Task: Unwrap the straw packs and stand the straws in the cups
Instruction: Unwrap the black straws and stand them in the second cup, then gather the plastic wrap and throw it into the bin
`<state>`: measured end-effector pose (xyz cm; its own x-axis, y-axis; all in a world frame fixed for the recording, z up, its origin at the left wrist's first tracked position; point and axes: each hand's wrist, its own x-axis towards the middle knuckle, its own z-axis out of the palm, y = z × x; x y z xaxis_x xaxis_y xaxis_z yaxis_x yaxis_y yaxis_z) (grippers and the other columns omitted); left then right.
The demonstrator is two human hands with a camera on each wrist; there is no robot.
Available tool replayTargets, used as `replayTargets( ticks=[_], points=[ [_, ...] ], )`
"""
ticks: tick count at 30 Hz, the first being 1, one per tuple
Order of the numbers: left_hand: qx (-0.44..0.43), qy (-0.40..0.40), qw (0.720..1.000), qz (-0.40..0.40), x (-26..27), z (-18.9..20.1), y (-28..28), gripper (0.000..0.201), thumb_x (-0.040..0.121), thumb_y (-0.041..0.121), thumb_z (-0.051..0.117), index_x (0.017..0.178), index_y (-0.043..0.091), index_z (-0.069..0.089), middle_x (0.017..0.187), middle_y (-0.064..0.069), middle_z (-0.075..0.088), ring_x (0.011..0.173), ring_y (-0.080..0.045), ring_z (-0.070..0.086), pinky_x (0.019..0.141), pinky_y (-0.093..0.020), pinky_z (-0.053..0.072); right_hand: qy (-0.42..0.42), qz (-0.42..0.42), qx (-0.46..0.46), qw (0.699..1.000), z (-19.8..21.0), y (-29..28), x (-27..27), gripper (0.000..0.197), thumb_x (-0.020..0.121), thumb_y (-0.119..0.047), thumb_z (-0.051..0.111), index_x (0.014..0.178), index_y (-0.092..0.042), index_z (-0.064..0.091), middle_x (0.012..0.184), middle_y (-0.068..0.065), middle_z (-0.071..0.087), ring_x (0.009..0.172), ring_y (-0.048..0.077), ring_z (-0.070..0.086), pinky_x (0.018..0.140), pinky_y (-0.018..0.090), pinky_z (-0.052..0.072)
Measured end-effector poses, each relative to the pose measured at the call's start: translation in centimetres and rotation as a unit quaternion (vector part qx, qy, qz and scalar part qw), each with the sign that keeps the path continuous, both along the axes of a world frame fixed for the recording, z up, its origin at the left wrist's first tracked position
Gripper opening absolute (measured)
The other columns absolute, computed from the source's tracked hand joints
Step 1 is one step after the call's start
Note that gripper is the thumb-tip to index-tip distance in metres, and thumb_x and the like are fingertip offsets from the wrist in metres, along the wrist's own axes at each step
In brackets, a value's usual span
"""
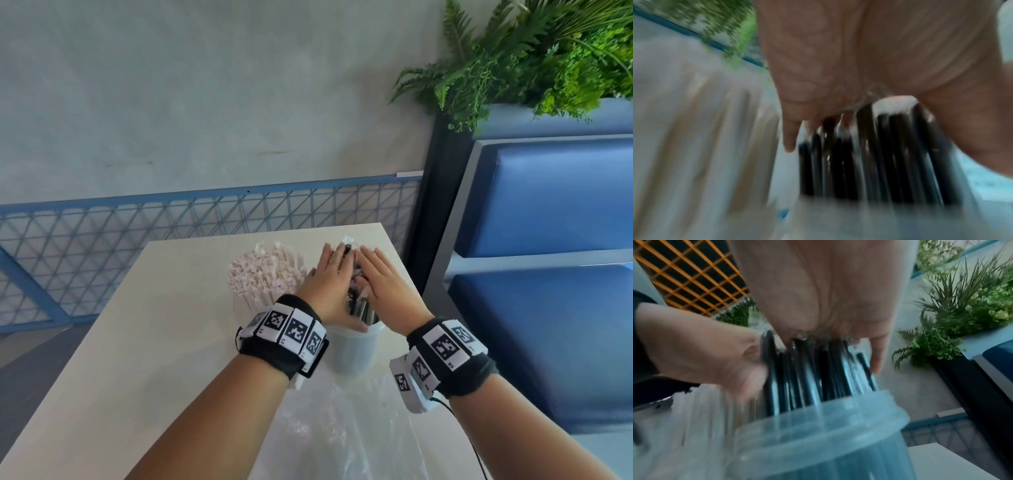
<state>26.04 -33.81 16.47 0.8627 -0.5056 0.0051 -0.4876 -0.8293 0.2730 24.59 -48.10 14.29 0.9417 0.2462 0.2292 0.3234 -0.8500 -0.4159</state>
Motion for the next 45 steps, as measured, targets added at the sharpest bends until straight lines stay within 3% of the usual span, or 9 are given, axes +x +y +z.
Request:
replayTargets(
  ticks=[5, 10, 16, 22, 27, 31, 35, 41, 45],
  points=[
    [-0.207, 0.053, 0.975, 0.061, -0.4, -1.3, 1.5, 0.139, 0.056, 0.037, 0.086, 0.147, 0.02, -0.017, 0.156, -0.006, -0.022, 0.146, -0.022, -0.01, 0.118, -0.041, 0.011, 0.014, -0.03, 0.252, 0.967, 0.5, -0.8, -1.4, 0.079, 0.081, -0.053, 0.05, 0.147, -0.031, 0.012, 0.155, -0.013, 0.002, 0.139, -0.002, -0.002, 0.109, 0.019, 0.01],
    [-0.222, 0.1, 0.967, 0.079, -0.7, -3.3, 1.4, 0.095, 0.067, 0.024, 0.082, 0.141, 0.01, 0.024, 0.133, -0.008, 0.054, 0.12, -0.025, 0.054, 0.094, -0.025, 0.042, 0.075, -0.018, 0.174, 0.982, -1.5, 0.0, -2.2, 0.074, 0.091, -0.038, 0.051, 0.149, -0.025, 0.006, 0.157, -0.004, 0.012, 0.142, 0.011, 0.019, 0.1, 0.008, 0.014],
    [-0.296, 0.068, 0.947, 0.101, -1.2, -3.7, 1.6, 0.113, 0.062, 0.027, 0.085, 0.148, 0.014, 0.013, 0.136, -0.002, 0.052, 0.122, -0.018, 0.052, 0.103, -0.031, 0.041, 0.031, -0.028, 0.215, 0.976, -1.7, 0.3, -2.7, 0.076, 0.092, -0.033, 0.051, 0.148, -0.026, 0.0, 0.156, -0.005, 0.015, 0.132, -0.003, 0.019, 0.095, 0.0, 0.011],
    [-0.3, 0.024, 0.946, 0.123, -3.8, -3.8, 2.3, 0.118, 0.065, 0.037, 0.081, 0.149, 0.015, 0.002, 0.152, -0.003, 0.029, 0.139, -0.017, 0.029, 0.114, -0.03, 0.025, -0.059, -0.051, 0.255, 0.964, -2.9, 0.9, -4.8, 0.084, 0.085, -0.037, 0.061, 0.139, -0.047, -0.003, 0.153, -0.005, 0.019, 0.139, 0.008, 0.023, 0.113, 0.029, 0.024],
    [-0.326, -0.153, 0.926, 0.113, -8.1, -5.5, 5.3, 0.026, 0.082, 0.022, 0.063, 0.104, 0.012, 0.054, 0.098, 0.003, 0.059, 0.087, -0.008, 0.057, 0.083, -0.022, 0.05, -0.267, -0.07, 0.266, 0.924, -3.4, 2.0, -7.8, 0.03, 0.087, -0.03, 0.05, 0.114, -0.016, 0.046, 0.108, -0.003, 0.048, 0.091, 0.001, 0.044, 0.087, 0.008, 0.037],
    [-0.012, 0.059, 0.992, 0.111, -8.6, -10.1, 8.2, 0.026, 0.088, 0.02, 0.055, 0.113, 0.01, 0.05, 0.114, -0.004, 0.058, 0.102, -0.018, 0.056, 0.089, -0.028, 0.045, -0.125, 0.013, 0.203, 0.971, -5.8, 4.7, -8.5, 0.021, 0.088, -0.023, 0.045, 0.106, -0.018, 0.053, 0.099, -0.006, 0.053, 0.085, 0.0, 0.05, 0.079, 0.017, 0.046],
    [0.188, 0.167, 0.958, 0.135, -9.1, -14.1, 9.2, 0.059, 0.084, 0.032, 0.061, 0.132, 0.009, 0.033, 0.134, -0.01, 0.043, 0.126, -0.027, 0.043, 0.11, -0.049, 0.023, 0.139, 0.085, -0.015, 0.986, -9.5, 7.5, -8.5, 0.045, 0.091, -0.023, 0.049, 0.134, -0.016, 0.039, 0.139, -0.001, 0.04, 0.125, 0.016, 0.043, 0.11, 0.028, 0.029],
    [0.152, 0.172, 0.958, 0.175, -10.5, -15.4, 9.8, 0.03, 0.087, 0.005, 0.05, 0.116, 0.012, 0.052, 0.122, -0.007, 0.047, 0.122, -0.024, 0.044, 0.115, -0.055, 0.01, 0.243, 0.119, -0.184, 0.945, -13.4, 9.4, -9.9, 0.067, 0.091, -0.028, 0.051, 0.147, -0.021, 0.014, 0.157, -0.001, 0.013, 0.143, 0.018, 0.018, 0.117, 0.042, 0.006],
    [0.067, 0.121, 0.975, 0.173, -12.0, -15.0, 10.2, 0.023, 0.087, 0.005, 0.044, 0.089, 0.025, 0.057, 0.084, 0.008, 0.039, 0.107, -0.016, 0.049, 0.116, -0.052, 0.0, 0.223, 0.129, -0.188, 0.948, -14.0, 9.8, -10.4, 0.059, 0.089, -0.029, 0.055, 0.141, -0.02, 0.029, 0.148, 0.001, 0.032, 0.135, 0.02, 0.032, 0.115, 0.042, 0.011]
  ],
)
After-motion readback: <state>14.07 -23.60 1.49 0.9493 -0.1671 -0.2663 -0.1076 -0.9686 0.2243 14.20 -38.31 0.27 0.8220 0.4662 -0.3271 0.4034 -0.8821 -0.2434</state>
